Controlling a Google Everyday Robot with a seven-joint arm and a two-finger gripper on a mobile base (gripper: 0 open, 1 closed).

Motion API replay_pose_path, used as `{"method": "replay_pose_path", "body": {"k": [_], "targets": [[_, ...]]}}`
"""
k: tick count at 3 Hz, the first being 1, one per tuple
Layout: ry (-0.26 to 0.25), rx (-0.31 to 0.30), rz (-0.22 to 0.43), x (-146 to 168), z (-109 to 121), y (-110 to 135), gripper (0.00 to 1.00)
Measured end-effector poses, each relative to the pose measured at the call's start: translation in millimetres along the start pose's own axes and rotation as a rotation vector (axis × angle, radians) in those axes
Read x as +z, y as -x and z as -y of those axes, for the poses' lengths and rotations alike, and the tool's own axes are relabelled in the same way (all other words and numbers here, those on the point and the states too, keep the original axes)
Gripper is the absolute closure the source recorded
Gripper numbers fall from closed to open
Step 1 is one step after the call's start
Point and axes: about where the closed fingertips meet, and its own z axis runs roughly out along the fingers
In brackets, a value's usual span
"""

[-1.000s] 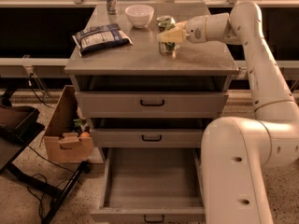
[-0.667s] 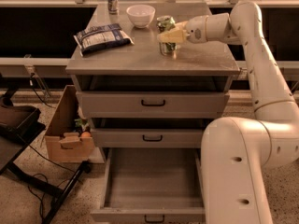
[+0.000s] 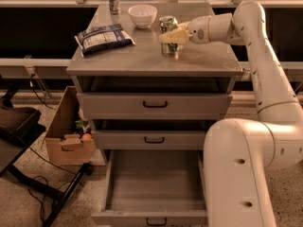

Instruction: Pick green can from bottom drawer and place on counter

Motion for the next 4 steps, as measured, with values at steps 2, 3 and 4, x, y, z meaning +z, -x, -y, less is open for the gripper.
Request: {"method": "replay_pose_path", "body": {"k": [2,3,4], "targets": [[0.000,0.000,0.000,0.1,0.0,0.0,0.00],[0.000,0.000,0.000,0.1,0.0,0.0,0.00],[0.009,-0.057,-0.027,-11.0,-13.2,22.3,0.00]]}}
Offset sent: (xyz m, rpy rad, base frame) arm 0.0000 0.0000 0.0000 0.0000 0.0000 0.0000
